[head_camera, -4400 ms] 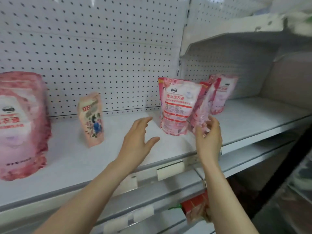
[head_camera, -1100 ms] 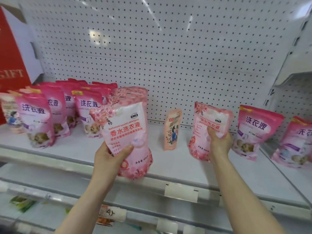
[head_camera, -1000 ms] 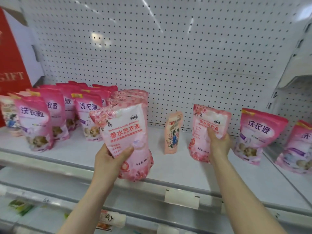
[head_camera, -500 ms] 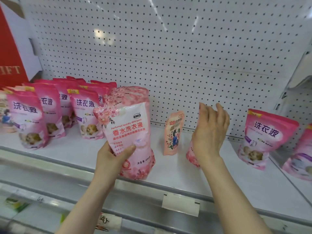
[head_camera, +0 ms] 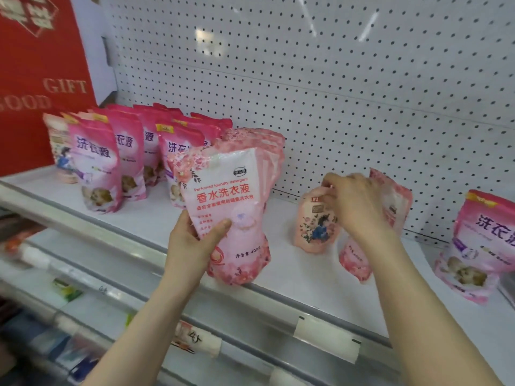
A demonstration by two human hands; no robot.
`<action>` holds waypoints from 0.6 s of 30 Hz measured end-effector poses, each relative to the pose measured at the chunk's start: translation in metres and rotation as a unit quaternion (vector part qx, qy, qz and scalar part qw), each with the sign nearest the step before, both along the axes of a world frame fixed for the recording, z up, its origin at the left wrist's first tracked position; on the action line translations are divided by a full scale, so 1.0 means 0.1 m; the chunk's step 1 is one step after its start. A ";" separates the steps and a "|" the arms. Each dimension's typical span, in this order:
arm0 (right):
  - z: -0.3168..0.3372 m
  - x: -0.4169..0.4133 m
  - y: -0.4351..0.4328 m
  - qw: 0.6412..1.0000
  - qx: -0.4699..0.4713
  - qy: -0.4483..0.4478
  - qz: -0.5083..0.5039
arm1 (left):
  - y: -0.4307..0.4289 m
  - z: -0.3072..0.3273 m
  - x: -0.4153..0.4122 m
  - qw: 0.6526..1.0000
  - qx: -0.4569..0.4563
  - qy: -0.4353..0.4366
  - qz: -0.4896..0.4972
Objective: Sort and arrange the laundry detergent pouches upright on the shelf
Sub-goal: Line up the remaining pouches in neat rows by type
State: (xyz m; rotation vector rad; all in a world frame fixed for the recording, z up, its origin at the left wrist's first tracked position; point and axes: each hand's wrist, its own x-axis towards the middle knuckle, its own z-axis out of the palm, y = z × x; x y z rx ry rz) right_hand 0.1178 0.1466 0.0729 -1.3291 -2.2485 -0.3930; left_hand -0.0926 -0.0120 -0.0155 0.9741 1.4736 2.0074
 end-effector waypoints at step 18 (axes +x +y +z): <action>0.07 -2.11 -1.51 0.916 -0.217 0.289 0.175 | -0.97 0.01 -2.57 0.998 0.054 -0.013 0.009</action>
